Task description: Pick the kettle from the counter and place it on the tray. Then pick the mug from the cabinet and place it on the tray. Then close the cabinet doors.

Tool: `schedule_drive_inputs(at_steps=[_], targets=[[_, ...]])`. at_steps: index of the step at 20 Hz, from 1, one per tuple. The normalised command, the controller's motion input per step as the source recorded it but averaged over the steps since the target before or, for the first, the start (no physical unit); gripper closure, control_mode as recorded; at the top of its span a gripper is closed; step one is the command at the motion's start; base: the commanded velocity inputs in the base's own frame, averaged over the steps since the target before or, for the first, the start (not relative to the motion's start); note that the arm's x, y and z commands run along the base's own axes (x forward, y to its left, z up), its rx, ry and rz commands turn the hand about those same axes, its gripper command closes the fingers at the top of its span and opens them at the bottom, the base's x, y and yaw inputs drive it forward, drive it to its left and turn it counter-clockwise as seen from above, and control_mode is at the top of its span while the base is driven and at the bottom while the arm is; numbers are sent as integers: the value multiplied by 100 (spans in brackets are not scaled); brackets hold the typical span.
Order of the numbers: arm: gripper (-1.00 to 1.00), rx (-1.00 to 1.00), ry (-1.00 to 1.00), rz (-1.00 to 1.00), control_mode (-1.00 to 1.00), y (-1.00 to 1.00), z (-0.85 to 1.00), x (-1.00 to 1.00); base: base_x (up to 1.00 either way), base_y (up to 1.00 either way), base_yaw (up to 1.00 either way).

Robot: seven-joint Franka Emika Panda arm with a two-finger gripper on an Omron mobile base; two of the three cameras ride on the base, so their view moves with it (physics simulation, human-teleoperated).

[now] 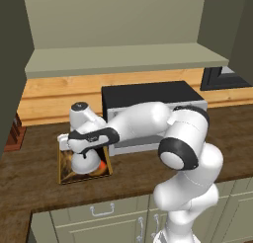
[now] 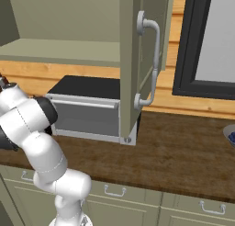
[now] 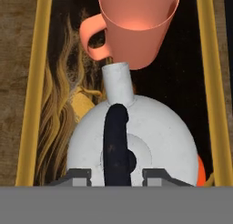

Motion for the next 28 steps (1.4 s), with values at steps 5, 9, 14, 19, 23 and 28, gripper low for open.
schedule_drive_inputs(at_steps=[5,9,14,19,23,28], targets=[[-100,0,0,-1,-100,0,0,-4,0,0,0],[-100,0,0,-4,-100,-3,1,-22,0,0,0],[-100,0,-1,-8,-100,-5,21,-50,0,0,0],[-100,0,0,-14,-100,-28,44,-62,0,0,0],[-100,-2,0,-12,-100,-42,42,-49,0,0,0],[-100,-7,-10,-5,-100,-66,38,-42,0,0,0]])
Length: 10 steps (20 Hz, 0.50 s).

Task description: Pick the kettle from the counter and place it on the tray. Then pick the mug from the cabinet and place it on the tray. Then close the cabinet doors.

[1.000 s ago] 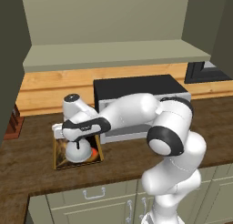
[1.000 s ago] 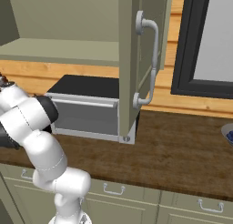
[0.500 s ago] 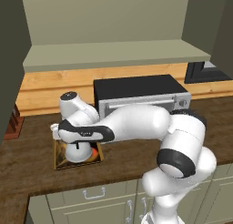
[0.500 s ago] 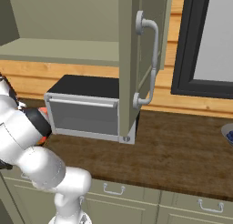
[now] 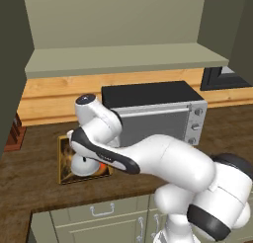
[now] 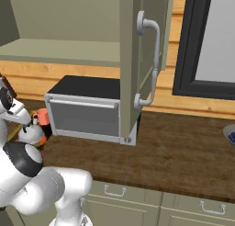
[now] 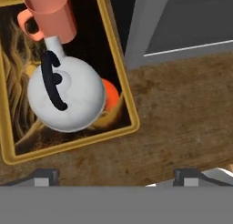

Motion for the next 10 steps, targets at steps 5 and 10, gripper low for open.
schedule_drive_inputs(at_steps=[5,10], targets=[[-100,-6,-20,0,-100,-78,29,-46,0,0,0],[-100,-6,-16,0,-100,-91,32,-32,0,0,0]])
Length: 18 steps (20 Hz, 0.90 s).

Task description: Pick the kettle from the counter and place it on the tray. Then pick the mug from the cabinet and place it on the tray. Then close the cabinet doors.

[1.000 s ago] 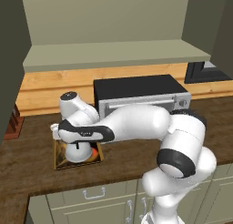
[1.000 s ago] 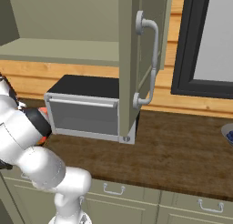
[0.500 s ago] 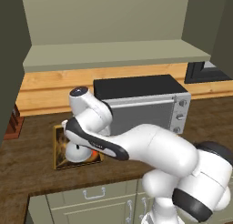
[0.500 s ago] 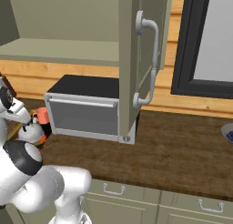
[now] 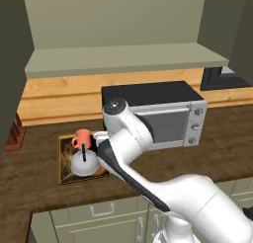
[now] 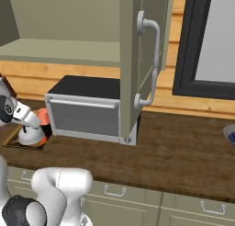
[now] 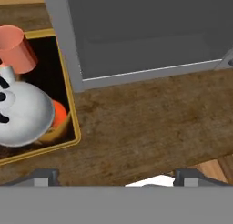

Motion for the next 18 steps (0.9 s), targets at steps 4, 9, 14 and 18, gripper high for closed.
schedule_drive_inputs(at_steps=[4,9,14,18], targets=[[-100,-5,-12,0,-100,-95,30,-23,0,0,0],[-100,-3,-10,0,-100,-92,18,-27,0,0,0],[-100,0,-7,0,-100,-89,0,-36,0,0,0],[-100,0,-3,-3,-100,-90,-20,-37,0,0,0]])
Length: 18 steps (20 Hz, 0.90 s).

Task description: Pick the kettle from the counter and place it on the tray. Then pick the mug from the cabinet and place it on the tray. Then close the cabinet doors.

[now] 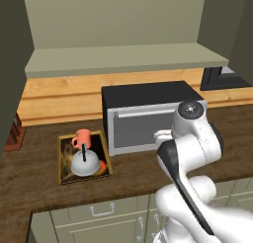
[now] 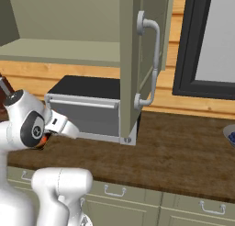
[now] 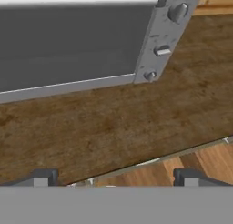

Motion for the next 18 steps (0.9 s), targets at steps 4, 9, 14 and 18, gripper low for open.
schedule_drive_inputs(at_steps=[4,9,14,18], targets=[[-100,0,-7,-8,-100,-78,-51,-36,0,0,0],[-100,0,-17,-13,-100,-71,-62,-48,0,0,0],[-100,0,-23,-15,-100,-70,-53,-58,0,0,0],[-100,1,-33,-13,-100,-73,-47,-83,0,0,0]])
